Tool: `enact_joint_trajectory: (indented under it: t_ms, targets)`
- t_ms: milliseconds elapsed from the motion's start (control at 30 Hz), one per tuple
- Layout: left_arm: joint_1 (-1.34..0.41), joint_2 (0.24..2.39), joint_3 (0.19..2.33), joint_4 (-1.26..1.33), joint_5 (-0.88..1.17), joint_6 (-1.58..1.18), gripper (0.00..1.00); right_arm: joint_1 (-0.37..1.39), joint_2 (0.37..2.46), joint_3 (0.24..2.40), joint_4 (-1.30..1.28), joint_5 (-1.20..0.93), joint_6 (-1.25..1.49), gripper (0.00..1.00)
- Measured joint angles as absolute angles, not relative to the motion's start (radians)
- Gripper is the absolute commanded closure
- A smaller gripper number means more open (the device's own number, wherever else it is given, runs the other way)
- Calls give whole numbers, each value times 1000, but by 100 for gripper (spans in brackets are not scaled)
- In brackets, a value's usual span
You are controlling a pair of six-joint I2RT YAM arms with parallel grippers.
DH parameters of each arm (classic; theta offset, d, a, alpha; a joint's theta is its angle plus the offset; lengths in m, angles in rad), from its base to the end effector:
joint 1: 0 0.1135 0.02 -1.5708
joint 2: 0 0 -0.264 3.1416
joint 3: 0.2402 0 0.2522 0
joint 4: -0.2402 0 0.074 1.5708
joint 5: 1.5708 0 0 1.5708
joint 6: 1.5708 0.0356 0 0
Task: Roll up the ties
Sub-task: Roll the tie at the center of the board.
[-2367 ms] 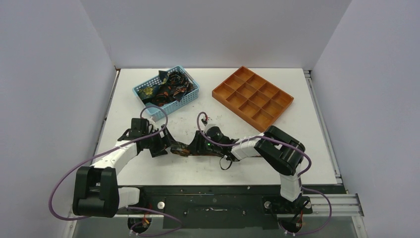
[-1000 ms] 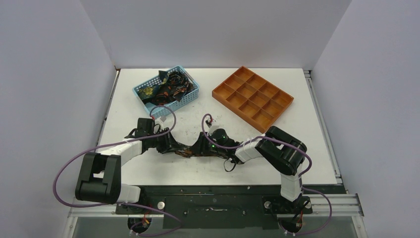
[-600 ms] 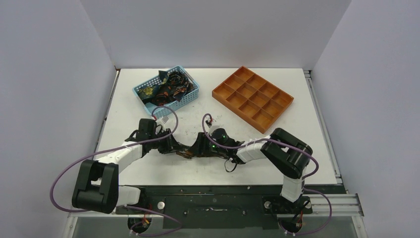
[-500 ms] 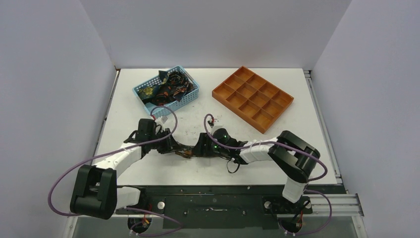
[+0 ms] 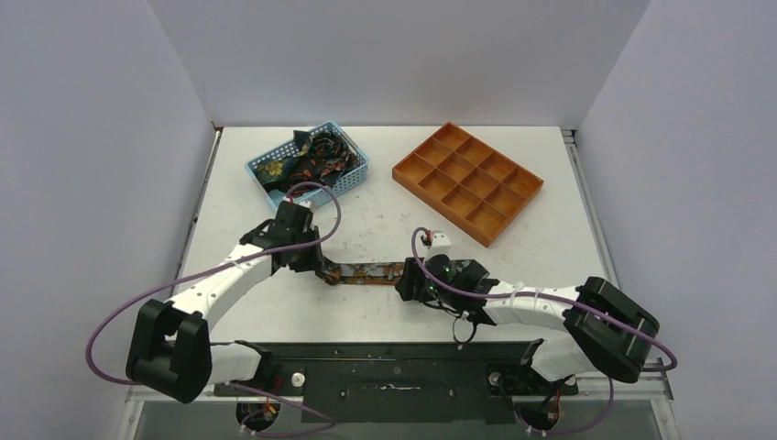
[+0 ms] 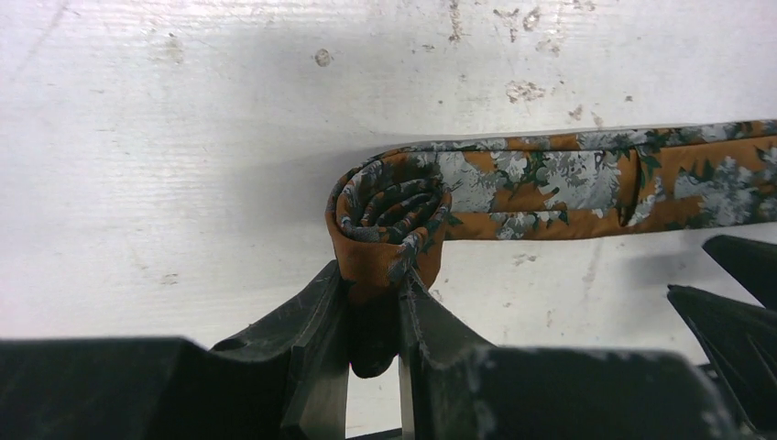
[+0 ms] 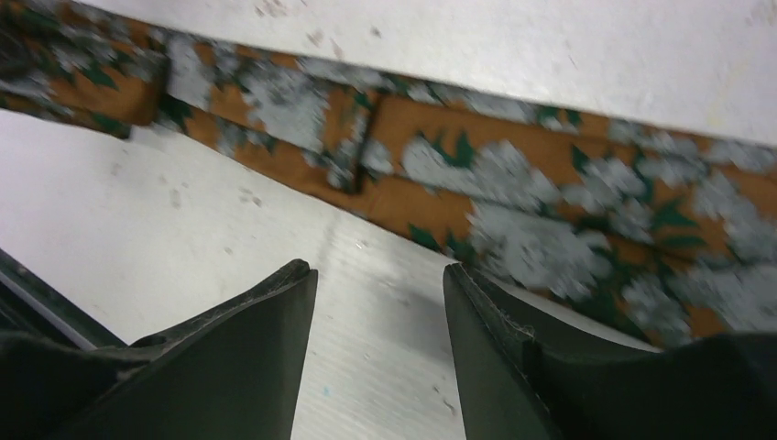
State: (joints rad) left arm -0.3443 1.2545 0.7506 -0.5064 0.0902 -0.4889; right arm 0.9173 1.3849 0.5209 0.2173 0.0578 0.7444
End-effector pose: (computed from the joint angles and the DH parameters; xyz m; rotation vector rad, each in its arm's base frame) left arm 0.2244 -0.0839 0.2060 -0.1561 2.6297 -0.4155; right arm 0.1617 0.2078 0.1596 -0.1693 2.3464 0.8193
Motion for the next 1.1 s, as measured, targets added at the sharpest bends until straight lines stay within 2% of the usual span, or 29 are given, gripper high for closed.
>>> enact_joint_trajectory:
  t_ms: [467, 800, 1100]
  targets:
    - [-580, 1527, 1053, -880, -458, -510, 100, 983, 1228, 395, 147, 171, 751, 47]
    - [-732, 1755, 1187, -1046, -718, -620, 99, 982, 1053, 360, 41, 241, 751, 46]
    - [-844, 1948, 1280, -1113, -789, -730, 66, 974, 960, 348, -52, 277, 751, 46]
